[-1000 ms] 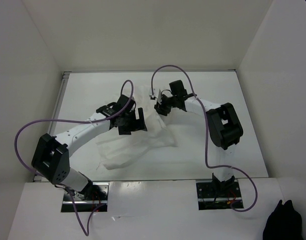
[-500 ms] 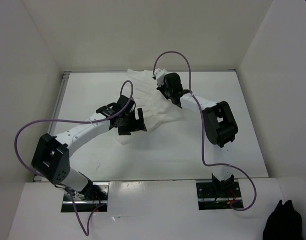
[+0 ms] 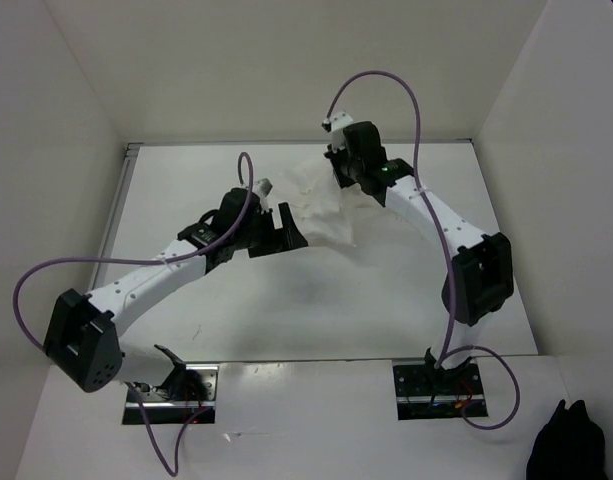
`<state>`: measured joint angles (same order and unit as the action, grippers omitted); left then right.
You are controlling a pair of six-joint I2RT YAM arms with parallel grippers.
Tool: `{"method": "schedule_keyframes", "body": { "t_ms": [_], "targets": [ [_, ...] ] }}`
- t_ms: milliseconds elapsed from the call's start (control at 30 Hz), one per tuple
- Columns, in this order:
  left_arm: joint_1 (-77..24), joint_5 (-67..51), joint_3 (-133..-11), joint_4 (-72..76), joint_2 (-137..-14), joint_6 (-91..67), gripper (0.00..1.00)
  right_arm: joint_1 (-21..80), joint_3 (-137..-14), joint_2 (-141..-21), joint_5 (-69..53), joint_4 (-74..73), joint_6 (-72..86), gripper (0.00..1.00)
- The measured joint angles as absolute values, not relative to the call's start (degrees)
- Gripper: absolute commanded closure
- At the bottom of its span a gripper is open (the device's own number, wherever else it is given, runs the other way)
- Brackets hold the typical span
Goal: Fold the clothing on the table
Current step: Flatten the skirt out
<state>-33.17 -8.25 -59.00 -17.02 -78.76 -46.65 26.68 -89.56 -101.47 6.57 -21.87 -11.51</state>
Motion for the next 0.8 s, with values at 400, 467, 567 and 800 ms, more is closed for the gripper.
{"method": "schedule_keyframes", "body": {
  "t_ms": [400, 467, 567, 800],
  "targets": [
    [-53.25, 9.23, -66.87, -17.10, -88.84, -40.80, 0.01, 29.21, -87.59, -96.92, -2.50, -25.34, 6.61, 1.00],
    [-57.17, 14.81, -69.10, -20.14, -91.98, -40.91, 0.01, 29.21, -87.13, -97.01, -2.39, -25.78, 7.20, 1.00],
    [-60.82, 23.81, -71.42, -25.52, -95.42, -41.89, 0.01, 29.21, -86.98, -96.99, -2.39, -25.82, 7.79, 1.00],
    [-63.92, 43.29, -77.71, -40.69, -100.95, -48.56, 0.01, 29.21, -84.77, -96.07, -2.57, -25.82, 8.12, 1.00]
  ]
}}
